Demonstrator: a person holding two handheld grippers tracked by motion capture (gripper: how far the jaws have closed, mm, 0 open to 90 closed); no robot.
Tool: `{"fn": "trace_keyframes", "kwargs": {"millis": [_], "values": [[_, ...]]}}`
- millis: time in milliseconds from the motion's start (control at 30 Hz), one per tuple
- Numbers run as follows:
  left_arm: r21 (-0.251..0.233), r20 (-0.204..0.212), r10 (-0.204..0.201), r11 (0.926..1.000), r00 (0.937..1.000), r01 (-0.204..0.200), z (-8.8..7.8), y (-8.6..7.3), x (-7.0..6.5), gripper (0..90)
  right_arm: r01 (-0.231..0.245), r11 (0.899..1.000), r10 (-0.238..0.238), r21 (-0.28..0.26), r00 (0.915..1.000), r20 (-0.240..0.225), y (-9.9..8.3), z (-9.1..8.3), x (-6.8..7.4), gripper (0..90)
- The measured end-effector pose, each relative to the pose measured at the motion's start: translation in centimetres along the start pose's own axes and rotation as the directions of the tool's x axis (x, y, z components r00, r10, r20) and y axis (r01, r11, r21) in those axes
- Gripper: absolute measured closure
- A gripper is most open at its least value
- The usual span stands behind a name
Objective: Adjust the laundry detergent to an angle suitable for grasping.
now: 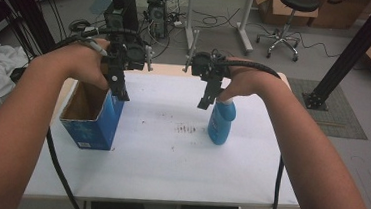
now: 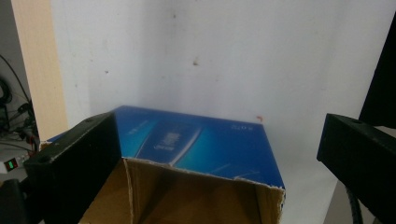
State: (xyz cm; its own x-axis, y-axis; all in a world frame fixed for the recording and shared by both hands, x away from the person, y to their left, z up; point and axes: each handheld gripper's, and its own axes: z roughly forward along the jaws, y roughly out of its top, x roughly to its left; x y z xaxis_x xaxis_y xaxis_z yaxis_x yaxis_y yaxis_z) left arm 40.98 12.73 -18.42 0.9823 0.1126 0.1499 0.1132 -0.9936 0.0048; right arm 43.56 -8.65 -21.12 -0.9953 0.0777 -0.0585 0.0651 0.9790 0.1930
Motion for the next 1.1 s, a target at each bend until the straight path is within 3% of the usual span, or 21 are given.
{"fn": "trace_keyframes", "kwargs": {"millis": [333,900,1100], "values": [[0.005,0.004,0.0,1.0,1.0,0.0,0.12,-0.02,-0.05,0.1,-0.012,1.0,0.012,0.004,0.9998,0.016,-0.12,0.21,-0.75,0.0],[-0.002,-0.003,0.009,1.0,1.0,-0.009,-0.23,-0.12,-0.87,0.1,-0.042,0.999,0.043,-0.025,0.9982,0.042,-0.41,-0.15,-0.36,0.0],[-0.005,0.011,-0.01,0.9999,0.9999,0.01,0.06,-0.36,-0.77,0.1,-0.038,0.999,0.039,-0.021,0.9987,0.033,-0.24,0.09,-0.4,0.0]]}}
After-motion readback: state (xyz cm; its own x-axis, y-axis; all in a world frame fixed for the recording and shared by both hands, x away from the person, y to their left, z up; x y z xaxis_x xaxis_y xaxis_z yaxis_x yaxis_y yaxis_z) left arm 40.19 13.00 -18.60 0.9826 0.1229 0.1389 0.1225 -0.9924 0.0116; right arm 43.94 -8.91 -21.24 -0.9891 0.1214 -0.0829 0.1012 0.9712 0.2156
